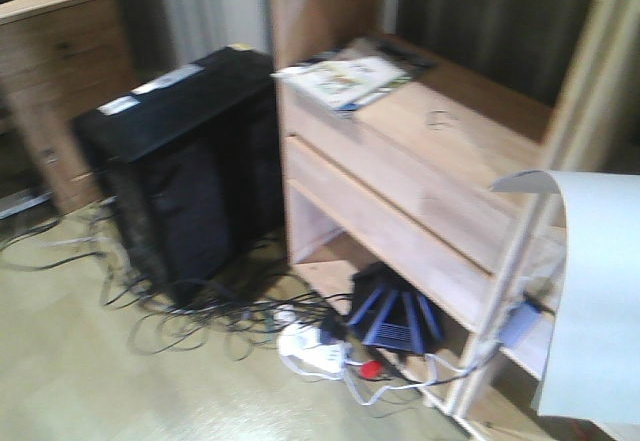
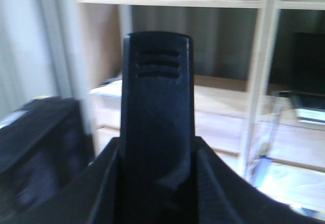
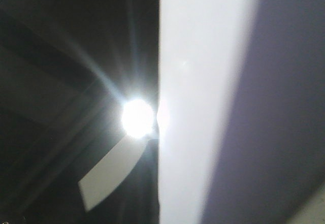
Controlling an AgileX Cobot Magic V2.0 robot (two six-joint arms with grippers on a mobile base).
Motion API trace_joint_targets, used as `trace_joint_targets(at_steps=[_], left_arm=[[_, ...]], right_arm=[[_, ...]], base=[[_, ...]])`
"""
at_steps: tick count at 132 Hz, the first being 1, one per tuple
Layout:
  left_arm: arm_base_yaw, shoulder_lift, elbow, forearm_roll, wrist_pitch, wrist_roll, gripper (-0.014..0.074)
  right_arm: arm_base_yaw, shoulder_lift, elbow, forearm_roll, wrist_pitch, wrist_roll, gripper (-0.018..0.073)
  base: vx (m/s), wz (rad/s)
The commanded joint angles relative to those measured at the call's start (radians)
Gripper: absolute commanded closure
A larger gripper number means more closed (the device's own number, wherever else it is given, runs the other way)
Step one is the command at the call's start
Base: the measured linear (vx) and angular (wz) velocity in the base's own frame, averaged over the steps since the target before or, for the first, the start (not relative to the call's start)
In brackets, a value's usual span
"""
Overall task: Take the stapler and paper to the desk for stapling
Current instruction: 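Drive the base toward the wooden desk holding stapler and paper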
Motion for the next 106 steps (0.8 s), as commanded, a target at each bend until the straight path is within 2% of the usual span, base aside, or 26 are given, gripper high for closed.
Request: trace_joint_targets(at_steps=[1, 106], left_arm=[[-0.005, 0.016, -0.030, 0.003, -0.123, 0.000, 0.0603], [-0.005, 0.016, -0.030, 0.003, -0.123, 0.000, 0.0603]], right_arm=[[-0.006, 0.012, -0.024, -0.005, -0.036, -0.003, 0.0561], [-0.006, 0.012, -0.024, -0.005, -0.035, -0.003, 0.0561]], base=[[-0.12, 0.65], [-0.07, 0.60]])
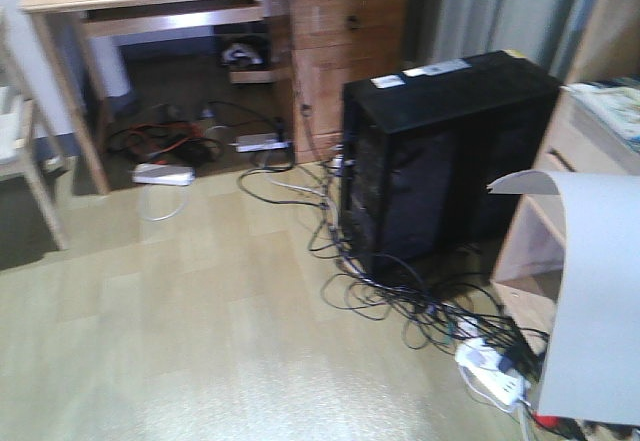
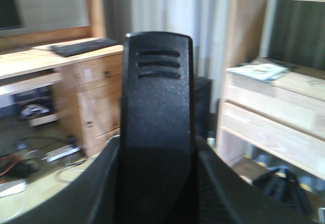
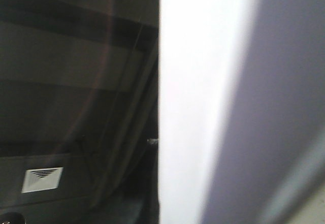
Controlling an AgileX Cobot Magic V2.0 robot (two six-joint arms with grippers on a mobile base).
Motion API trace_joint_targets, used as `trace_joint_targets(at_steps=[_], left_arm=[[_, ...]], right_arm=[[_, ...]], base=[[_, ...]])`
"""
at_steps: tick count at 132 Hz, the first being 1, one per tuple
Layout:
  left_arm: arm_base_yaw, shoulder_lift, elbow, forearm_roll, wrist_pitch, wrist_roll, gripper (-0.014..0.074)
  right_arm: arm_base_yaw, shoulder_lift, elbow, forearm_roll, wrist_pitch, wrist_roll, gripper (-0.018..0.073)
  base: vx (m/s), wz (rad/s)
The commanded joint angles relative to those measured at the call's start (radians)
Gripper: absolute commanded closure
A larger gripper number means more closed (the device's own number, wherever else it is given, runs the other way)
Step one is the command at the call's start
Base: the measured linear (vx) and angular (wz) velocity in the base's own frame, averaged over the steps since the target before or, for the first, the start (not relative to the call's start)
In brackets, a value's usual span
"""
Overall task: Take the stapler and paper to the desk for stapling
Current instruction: 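Drive the base toward the wooden desk holding stapler and paper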
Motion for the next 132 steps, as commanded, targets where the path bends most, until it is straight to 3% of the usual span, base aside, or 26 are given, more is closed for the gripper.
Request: trace_joint_targets(at_steps=[1, 132], left_arm=[[-0.005, 0.016, -0.030, 0.003, -0.123, 0.000, 0.0603], [-0.005, 0.016, -0.030, 0.003, -0.123, 0.000, 0.0603]], right_arm=[[-0.006, 0.012, -0.024, -0.004, -0.035, -0.003, 0.0561], [-0.006, 0.012, -0.024, -0.004, -0.035, -0.003, 0.0561]], base=[[-0.01, 0.42], [0.07, 0.21]])
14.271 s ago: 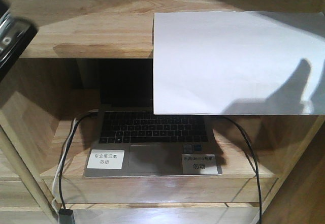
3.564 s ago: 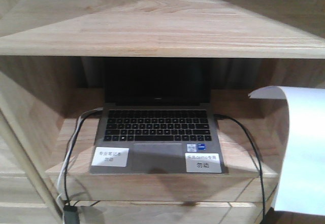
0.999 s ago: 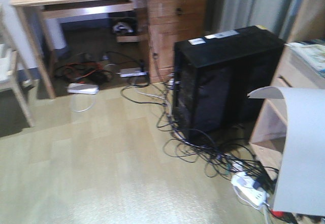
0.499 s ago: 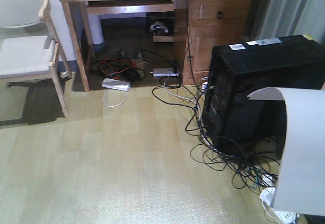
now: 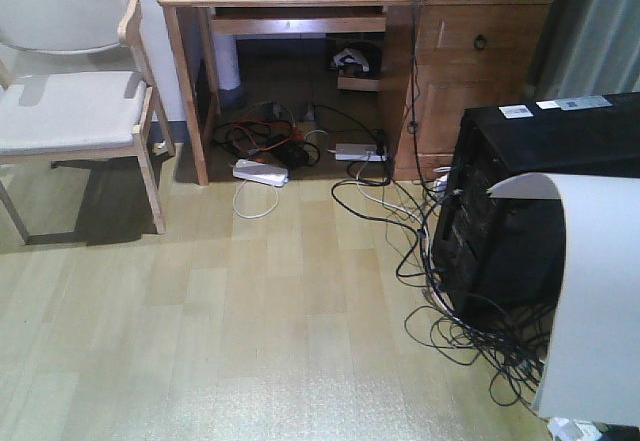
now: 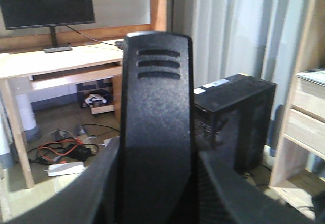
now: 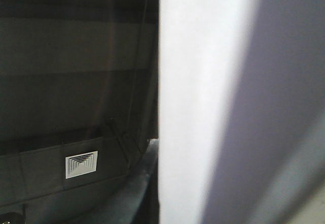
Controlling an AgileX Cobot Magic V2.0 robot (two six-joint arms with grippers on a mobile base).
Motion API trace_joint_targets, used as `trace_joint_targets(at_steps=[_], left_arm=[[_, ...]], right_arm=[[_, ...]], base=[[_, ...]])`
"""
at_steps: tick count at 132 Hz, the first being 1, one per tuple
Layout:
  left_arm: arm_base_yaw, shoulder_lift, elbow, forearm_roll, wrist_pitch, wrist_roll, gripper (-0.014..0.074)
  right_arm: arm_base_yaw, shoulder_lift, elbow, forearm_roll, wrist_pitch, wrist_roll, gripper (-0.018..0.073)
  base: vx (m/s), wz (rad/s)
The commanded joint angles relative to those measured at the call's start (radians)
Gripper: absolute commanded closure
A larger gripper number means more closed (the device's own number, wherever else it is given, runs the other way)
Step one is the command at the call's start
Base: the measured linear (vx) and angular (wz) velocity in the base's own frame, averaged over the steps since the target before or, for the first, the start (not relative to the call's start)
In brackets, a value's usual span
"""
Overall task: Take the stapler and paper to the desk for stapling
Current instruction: 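Drive the base toward the wooden desk holding stapler and paper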
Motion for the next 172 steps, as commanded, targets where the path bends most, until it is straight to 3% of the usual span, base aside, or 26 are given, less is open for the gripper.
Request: trace_joint_targets(at_steps=[1, 172], left_arm=[[-0.005, 0.016, -0.030, 0.003, -0.123, 0.000, 0.0603], [-0.005, 0.016, -0.030, 0.003, -0.123, 0.000, 0.0603]], right_arm=[[-0.006, 0.012, -0.024, -0.004, -0.035, -0.003, 0.0561], [-0.006, 0.012, -0.024, -0.004, -0.036, -0.003, 0.0561]], base=[[0.16, 0.11], [0.30, 0.06]])
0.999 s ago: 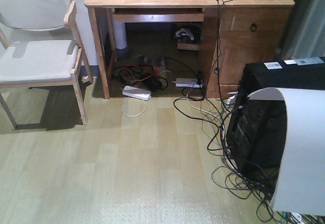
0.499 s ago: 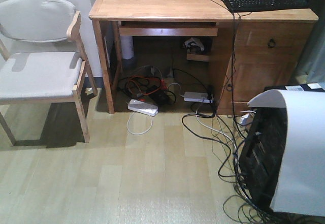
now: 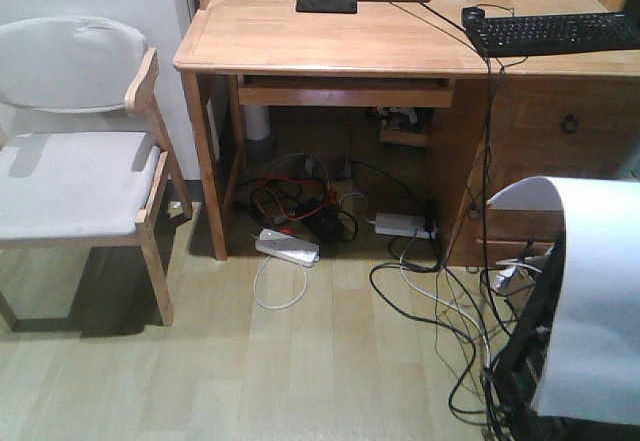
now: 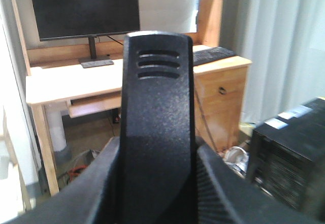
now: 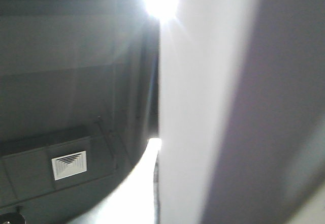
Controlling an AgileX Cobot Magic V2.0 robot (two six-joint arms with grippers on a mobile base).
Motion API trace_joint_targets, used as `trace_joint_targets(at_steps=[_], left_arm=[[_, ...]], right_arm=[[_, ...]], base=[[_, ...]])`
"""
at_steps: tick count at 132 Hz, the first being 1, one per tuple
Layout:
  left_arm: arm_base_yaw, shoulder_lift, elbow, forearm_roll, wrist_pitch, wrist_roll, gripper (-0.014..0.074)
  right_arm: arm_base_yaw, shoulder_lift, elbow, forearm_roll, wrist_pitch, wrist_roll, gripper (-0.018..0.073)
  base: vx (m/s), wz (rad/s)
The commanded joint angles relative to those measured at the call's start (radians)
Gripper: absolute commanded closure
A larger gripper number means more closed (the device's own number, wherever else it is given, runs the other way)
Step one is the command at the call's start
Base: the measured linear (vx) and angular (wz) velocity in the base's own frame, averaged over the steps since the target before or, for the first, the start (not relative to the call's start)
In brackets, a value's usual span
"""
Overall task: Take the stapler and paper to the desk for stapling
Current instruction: 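Drive the base toward the wooden desk holding stapler and paper, then approach the desk surface in front of the black monitor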
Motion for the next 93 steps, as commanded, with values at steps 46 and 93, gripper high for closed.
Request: trace_joint_targets(at_steps=[46, 93], left_arm=[[-0.005, 0.016, -0.030, 0.003, -0.123, 0.000, 0.0603], [-0.005, 0.016, -0.030, 0.003, -0.123, 0.000, 0.0603]], right_arm=[[-0.006, 0.012, -0.025, -0.004, -0.033, -0.003, 0.0561], [-0.006, 0.012, -0.025, -0.004, -0.033, -0.003, 0.0561]], base=[[0.36, -0.01], [0.36, 0.00]])
